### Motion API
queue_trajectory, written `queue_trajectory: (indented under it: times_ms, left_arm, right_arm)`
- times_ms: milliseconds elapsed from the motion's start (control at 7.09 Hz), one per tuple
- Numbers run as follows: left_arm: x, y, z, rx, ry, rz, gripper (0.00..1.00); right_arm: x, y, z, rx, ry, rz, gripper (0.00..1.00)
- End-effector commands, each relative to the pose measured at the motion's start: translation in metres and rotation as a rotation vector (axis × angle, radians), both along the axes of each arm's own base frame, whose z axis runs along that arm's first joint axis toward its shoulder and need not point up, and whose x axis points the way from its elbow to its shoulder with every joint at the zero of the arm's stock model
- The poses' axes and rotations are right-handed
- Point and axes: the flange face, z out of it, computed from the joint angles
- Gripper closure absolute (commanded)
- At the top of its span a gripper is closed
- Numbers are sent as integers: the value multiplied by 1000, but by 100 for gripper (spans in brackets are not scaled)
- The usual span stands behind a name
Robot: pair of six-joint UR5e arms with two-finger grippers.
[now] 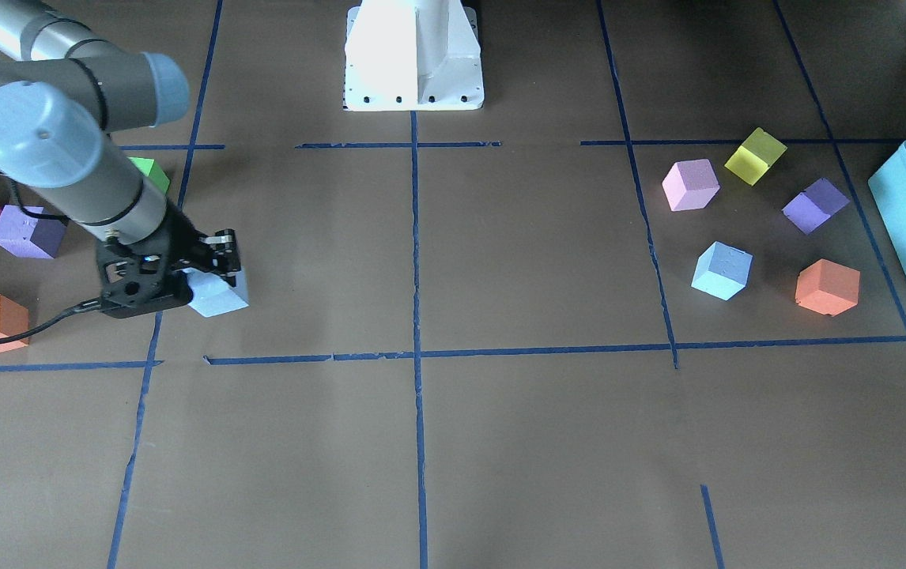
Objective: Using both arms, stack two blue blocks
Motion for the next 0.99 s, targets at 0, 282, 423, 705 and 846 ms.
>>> queue_trajectory:
  times_ms: [0, 282, 423, 705, 846]
  left_arm:
    - [0, 0, 1, -1, 0, 0, 0]
    - [0, 0, 1, -1, 0, 0, 0]
    - [0, 0, 0, 1, 0, 0, 0]
    - [0, 0, 1, -1, 0, 0, 0]
    - [0, 0, 1, -1, 0, 0, 0]
  right_arm:
    - [-133, 27, -89, -73, 33, 132, 100]
    - [-187, 38, -110, -87, 61, 132, 98]
    - [-194, 43, -108, -80, 69, 125, 98]
    - [-222, 43, -116, -79, 88, 115, 96]
    - [-227, 46, -116, -69, 73, 111, 92]
